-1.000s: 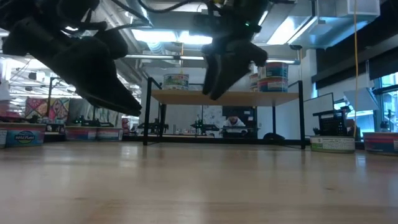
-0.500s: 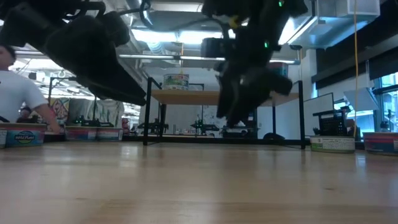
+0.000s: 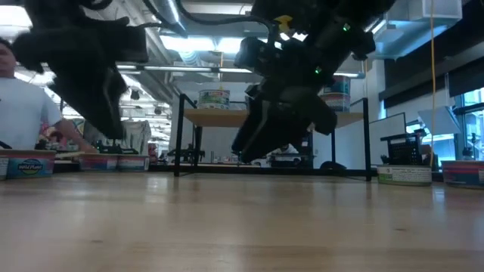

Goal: Stack canned seafood by type on shelf
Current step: Put the green white tuna can on the shelf

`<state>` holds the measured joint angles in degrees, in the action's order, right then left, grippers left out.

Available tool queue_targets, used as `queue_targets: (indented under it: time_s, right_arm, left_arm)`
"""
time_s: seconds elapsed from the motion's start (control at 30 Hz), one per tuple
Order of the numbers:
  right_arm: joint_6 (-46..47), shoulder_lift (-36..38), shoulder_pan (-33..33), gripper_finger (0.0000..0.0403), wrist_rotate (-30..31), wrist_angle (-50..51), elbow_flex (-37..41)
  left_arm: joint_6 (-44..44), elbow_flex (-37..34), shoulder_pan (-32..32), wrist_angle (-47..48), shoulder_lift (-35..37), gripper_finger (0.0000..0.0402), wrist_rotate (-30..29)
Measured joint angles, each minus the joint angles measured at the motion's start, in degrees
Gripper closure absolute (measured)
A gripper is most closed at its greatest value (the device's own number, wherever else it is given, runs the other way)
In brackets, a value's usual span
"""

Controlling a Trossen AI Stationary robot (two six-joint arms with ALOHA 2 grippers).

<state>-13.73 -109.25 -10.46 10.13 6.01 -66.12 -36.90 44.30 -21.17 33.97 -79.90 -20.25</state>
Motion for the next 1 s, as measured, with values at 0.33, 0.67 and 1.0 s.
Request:
queue_targets:
  time_s: [0.33, 0.67, 1.0]
  right_arm:
    - [-1.5, 0.0, 0.1, 0.0162, -0.3, -5.7, 1.2]
    - [-3.1, 0.0, 0.4, 0.0162, -0.7, -7.7, 1.2]
    - [-3.2, 0.0, 0.4, 0.0162, -0.8, -7.6, 1.2]
  left_arm:
    - [-26.1, 5.7, 0.0, 35.5, -0.1, 0.0142, 10.8]
    - [-30.2, 5.5, 0.0, 44.2, -4.2, 0.0217, 18.5]
    - [-19.0, 1.2, 0.2, 36.3, -7.8, 0.0273, 24.8]
